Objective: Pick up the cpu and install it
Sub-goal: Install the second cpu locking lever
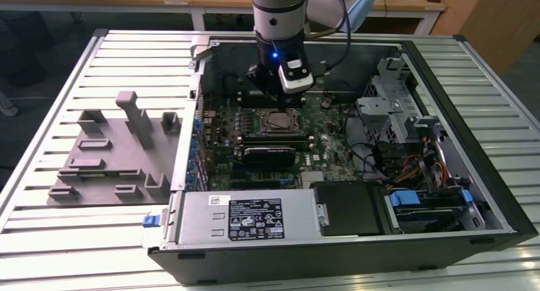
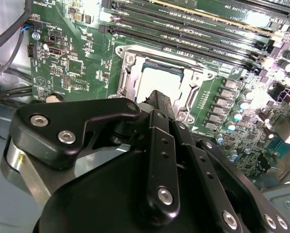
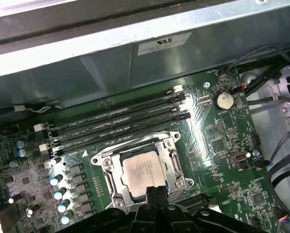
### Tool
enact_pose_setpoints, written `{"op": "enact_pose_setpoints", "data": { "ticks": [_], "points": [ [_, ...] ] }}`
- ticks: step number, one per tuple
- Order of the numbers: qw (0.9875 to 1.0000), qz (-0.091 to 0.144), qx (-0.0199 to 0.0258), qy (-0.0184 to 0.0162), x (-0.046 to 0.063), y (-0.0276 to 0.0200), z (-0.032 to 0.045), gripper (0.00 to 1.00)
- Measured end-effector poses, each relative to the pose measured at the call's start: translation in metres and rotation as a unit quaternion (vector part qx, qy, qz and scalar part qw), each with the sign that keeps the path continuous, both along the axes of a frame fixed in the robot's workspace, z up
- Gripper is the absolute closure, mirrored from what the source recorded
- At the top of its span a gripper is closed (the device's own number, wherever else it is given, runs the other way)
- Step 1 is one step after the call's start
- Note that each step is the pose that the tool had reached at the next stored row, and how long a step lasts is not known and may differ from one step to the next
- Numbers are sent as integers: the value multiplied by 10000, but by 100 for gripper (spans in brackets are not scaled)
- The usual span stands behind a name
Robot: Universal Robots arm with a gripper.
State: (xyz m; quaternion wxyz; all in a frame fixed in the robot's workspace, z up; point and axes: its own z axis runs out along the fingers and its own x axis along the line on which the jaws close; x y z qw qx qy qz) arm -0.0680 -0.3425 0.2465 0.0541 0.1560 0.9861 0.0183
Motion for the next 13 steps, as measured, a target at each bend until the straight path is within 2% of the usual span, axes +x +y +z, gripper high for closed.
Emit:
{"op": "enact_pose_setpoints", "data": {
  "ticks": [13],
  "points": [
    [10000, 0, -10, 0, 0, -53, 0, 89]
  ]
}}
